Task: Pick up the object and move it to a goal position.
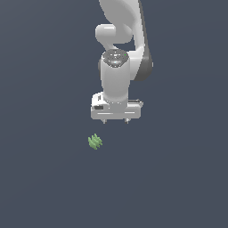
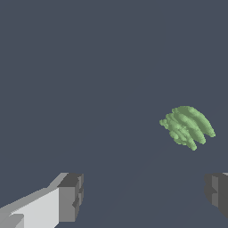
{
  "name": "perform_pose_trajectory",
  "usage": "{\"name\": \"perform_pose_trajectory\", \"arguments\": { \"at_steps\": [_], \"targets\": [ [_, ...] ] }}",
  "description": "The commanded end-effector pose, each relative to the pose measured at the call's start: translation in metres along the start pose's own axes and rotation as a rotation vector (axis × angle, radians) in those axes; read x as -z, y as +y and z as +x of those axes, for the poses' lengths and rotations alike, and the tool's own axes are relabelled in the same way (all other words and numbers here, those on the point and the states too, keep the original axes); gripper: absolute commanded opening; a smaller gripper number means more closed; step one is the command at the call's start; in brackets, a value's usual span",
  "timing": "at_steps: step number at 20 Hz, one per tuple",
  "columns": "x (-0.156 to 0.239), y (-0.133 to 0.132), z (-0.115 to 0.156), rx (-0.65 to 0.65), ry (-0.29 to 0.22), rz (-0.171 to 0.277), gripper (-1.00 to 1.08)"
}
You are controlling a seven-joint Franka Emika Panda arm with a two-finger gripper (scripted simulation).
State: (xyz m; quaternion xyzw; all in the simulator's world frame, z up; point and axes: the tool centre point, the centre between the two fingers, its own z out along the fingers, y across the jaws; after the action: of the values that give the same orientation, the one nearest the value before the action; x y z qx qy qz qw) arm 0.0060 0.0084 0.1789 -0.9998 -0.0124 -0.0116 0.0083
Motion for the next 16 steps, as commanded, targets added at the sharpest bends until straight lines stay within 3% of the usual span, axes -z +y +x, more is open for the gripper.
{"name": "perform_pose_trajectory", "arguments": {
  "at_steps": [1,16],
  "targets": [
    [-0.003,0.005,0.002,0.029,-0.001,-0.002,1.0],
    [-0.04,0.052,0.017,0.33,-0.014,-0.012,1.0]
  ]
}}
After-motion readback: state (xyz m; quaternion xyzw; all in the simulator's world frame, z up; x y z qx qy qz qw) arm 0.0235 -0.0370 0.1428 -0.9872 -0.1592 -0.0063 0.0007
